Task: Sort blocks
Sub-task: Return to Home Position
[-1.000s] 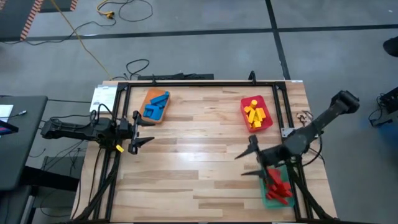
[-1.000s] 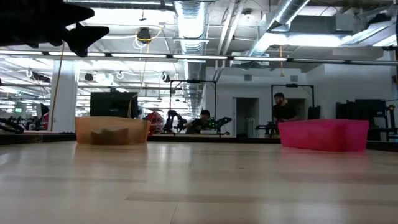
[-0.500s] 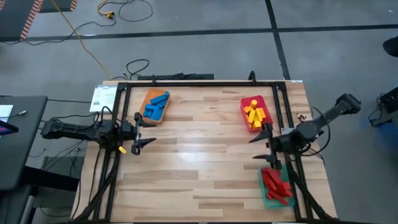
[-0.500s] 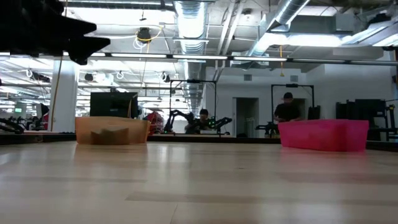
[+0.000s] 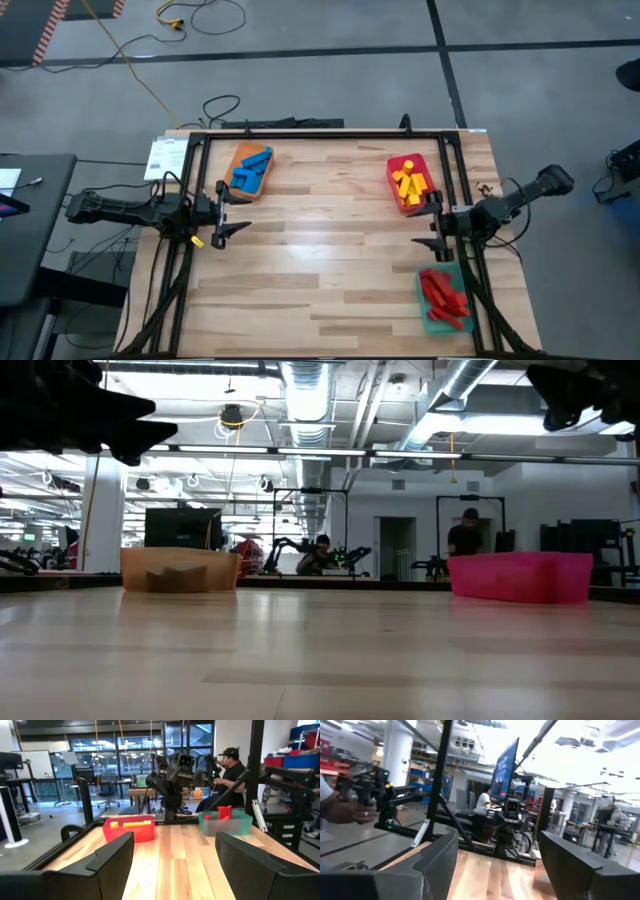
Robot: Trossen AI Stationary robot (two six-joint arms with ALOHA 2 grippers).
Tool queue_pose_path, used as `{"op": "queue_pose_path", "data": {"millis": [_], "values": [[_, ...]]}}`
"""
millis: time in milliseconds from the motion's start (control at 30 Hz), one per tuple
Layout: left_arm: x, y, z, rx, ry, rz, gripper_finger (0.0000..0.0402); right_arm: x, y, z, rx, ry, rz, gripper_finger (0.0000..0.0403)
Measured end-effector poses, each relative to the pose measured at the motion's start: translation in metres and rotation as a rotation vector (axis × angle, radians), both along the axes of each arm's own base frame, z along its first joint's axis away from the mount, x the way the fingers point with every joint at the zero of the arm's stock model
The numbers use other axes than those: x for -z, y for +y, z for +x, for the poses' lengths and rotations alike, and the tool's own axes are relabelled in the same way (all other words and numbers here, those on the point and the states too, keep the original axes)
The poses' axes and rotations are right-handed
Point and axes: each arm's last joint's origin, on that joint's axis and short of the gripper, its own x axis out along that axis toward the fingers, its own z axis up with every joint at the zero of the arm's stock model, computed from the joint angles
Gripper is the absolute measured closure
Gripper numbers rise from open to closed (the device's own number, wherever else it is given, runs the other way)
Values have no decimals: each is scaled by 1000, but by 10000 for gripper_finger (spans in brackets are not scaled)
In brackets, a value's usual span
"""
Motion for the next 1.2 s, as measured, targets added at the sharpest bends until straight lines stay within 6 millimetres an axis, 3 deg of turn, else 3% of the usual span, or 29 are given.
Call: {"op": "queue_pose_path", "data": {"millis": [433, 900, 1200], "values": [[2, 0, 0, -3, 18, 37, 127, 7, -4, 1, 49, 71, -9, 113], [25, 0, 0, 2, 253, 57, 127, 23, -3, 3, 51, 226, -83, 113], [25, 0, 1, 8, 259, 58, 127, 33, -3, 3, 52, 321, -128, 113]]}}
